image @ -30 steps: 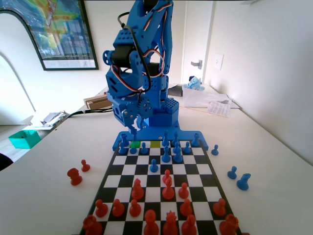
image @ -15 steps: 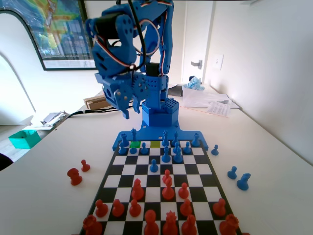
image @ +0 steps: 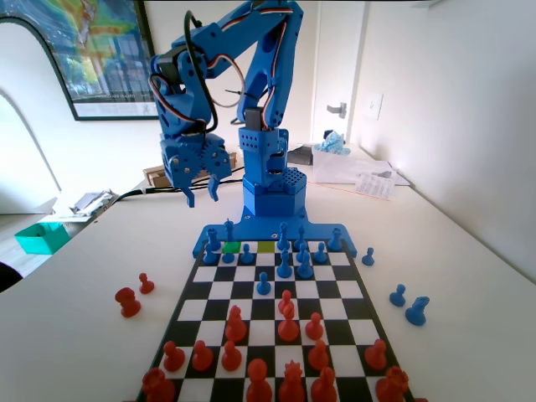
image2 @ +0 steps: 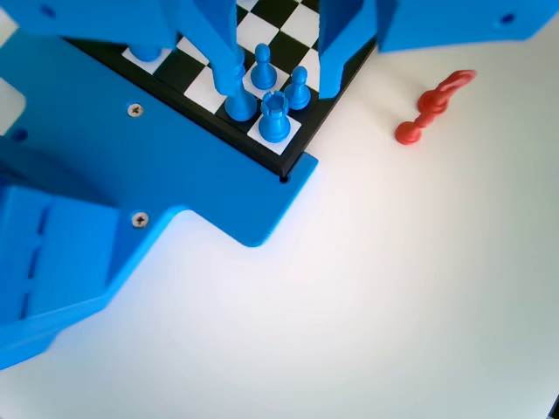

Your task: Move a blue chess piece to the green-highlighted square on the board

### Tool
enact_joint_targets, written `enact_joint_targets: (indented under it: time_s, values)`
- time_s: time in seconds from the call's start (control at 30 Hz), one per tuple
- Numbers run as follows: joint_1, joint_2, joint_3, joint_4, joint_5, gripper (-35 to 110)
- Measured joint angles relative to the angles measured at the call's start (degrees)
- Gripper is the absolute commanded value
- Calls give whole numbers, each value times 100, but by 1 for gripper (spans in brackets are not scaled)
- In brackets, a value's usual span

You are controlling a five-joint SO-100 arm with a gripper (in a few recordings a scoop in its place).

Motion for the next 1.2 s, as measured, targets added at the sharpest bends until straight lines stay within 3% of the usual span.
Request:
enact_joint_targets:
  time_s: [0.37,0.7,1.2]
  values:
    - [158,0,132,-255,0,8]
    - [-817,9,396,-422,0,8]
    - [-642,9,396,-325,-18,6]
